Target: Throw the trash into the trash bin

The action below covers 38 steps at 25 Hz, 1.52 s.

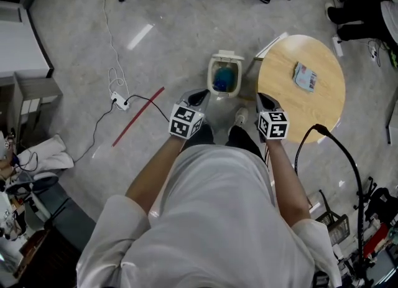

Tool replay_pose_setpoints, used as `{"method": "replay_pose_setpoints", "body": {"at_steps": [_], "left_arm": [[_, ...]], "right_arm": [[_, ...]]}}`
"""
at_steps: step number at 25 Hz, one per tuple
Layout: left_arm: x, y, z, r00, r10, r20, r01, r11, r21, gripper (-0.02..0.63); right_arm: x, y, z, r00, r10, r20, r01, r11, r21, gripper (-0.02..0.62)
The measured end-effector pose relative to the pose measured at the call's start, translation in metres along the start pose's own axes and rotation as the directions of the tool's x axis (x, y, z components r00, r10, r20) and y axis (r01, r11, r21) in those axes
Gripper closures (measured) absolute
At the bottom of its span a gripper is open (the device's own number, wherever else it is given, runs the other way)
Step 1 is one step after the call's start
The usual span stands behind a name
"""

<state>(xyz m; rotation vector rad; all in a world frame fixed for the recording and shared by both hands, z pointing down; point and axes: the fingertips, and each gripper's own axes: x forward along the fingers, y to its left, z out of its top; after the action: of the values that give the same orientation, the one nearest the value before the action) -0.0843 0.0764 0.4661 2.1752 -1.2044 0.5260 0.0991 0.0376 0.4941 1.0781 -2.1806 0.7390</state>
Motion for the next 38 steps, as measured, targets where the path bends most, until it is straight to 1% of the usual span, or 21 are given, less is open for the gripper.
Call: {"method": "replay_pose_setpoints", "body": {"at_steps": [6,10,15,17,21,28,35,38], "left_arm": [[-0.005,0.003,0.001,0.998,-0.056,-0.029,0.058,0.996,0.062,0.601],[-0.003,0.003,0.009,0.996,-0.087,-0.031,0.089,0.990,0.107,0.601],[0.004,-0.009,0.019,0.993,-0.112,-0.041,0.117,0.980,0.164,0.602],[0.012,-0.017,0.022,0.992,-0.119,-0.044,0.125,0.977,0.173,0.601],[0.031,-0.037,0.029,0.991,-0.127,-0.042,0.132,0.976,0.171,0.601],[0.063,-0.076,0.043,0.991,-0.133,-0.017,0.134,0.981,0.142,0.602],[0.101,-0.108,0.055,0.994,-0.108,-0.007,0.108,0.988,0.111,0.601],[0.114,-0.119,0.057,0.996,-0.090,-0.014,0.091,0.991,0.097,0.601]], "right_arm": [[-0.009,-0.001,0.002,0.996,-0.080,0.043,0.077,0.995,0.060,0.592],[-0.013,-0.002,0.002,0.991,-0.115,0.062,0.110,0.991,0.082,0.592],[-0.024,-0.011,0.002,0.985,-0.156,0.075,0.148,0.984,0.104,0.592],[-0.029,-0.020,0.000,0.983,-0.167,0.079,0.158,0.981,0.111,0.592],[-0.037,-0.047,-0.004,0.981,-0.178,0.080,0.168,0.979,0.114,0.592],[-0.049,-0.100,-0.013,0.983,-0.177,0.053,0.170,0.980,0.105,0.592],[-0.054,-0.165,-0.018,0.982,-0.188,0.020,0.186,0.979,0.089,0.589],[-0.052,-0.191,-0.021,0.983,-0.183,0.001,0.182,0.979,0.089,0.567]]}}
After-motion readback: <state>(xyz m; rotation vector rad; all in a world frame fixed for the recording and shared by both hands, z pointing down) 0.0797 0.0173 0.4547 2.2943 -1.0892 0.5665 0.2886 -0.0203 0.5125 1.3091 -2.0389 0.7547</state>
